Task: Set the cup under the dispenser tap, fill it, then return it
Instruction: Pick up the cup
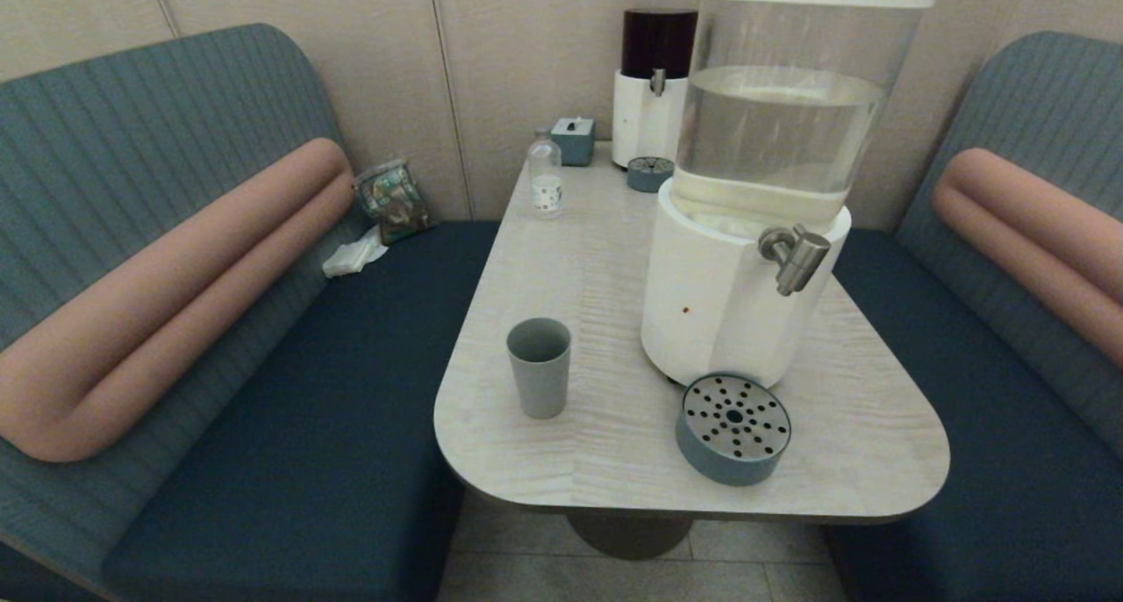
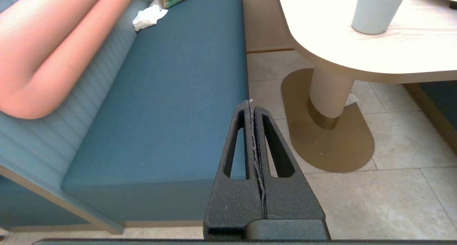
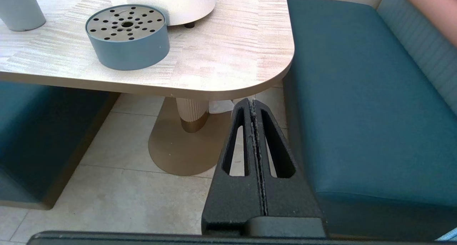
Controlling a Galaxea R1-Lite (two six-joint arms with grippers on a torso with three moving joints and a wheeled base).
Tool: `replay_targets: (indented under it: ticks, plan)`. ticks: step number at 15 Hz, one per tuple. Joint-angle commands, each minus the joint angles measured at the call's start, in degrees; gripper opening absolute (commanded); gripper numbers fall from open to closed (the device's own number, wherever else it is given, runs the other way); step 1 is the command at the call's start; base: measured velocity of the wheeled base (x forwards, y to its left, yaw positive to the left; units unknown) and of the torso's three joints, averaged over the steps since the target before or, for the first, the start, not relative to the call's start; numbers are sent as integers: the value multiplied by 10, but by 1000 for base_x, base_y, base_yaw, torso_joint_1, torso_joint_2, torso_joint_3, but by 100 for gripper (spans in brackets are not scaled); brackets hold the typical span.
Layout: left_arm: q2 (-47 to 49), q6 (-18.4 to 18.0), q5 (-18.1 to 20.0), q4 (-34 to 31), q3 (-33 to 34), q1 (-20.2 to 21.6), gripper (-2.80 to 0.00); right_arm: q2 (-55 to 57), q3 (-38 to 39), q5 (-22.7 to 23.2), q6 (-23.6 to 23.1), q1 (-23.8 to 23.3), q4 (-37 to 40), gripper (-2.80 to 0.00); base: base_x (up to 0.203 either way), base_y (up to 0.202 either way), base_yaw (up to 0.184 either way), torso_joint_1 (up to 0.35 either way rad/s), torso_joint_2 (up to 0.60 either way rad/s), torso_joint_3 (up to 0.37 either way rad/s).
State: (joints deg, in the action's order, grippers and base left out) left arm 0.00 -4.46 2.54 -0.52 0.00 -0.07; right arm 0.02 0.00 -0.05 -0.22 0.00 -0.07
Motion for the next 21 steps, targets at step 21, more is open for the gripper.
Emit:
replay_targets:
  ticks: [21]
  plan:
    - [0, 1, 0, 0, 0, 0, -280, 0, 0, 0, 0, 0, 0, -280, 0, 0, 0, 0, 0, 0]
